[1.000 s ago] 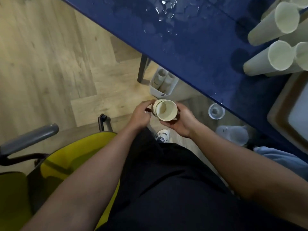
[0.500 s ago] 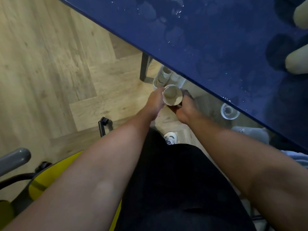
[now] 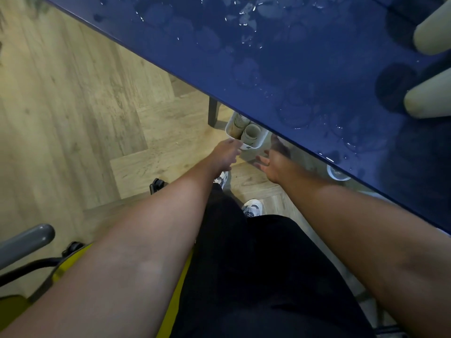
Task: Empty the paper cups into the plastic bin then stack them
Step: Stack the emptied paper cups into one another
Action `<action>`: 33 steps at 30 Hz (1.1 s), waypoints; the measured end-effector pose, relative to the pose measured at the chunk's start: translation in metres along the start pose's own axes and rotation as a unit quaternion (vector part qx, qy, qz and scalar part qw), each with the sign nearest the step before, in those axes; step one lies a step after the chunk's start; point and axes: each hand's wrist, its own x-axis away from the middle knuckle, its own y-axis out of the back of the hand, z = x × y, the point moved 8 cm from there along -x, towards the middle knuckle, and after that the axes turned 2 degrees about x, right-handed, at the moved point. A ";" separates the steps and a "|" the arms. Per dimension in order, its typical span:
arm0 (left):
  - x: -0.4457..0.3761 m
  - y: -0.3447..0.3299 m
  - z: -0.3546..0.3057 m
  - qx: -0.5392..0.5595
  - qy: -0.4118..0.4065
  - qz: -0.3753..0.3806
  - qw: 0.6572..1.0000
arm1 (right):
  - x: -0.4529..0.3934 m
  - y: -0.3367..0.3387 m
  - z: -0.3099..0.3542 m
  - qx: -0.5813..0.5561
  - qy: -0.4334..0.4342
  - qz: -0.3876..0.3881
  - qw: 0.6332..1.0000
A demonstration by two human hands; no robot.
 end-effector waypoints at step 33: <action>0.242 -0.052 -0.080 -0.097 -0.276 -0.020 0.956 | 0.274 0.103 0.074 0.291 0.455 0.016 0.842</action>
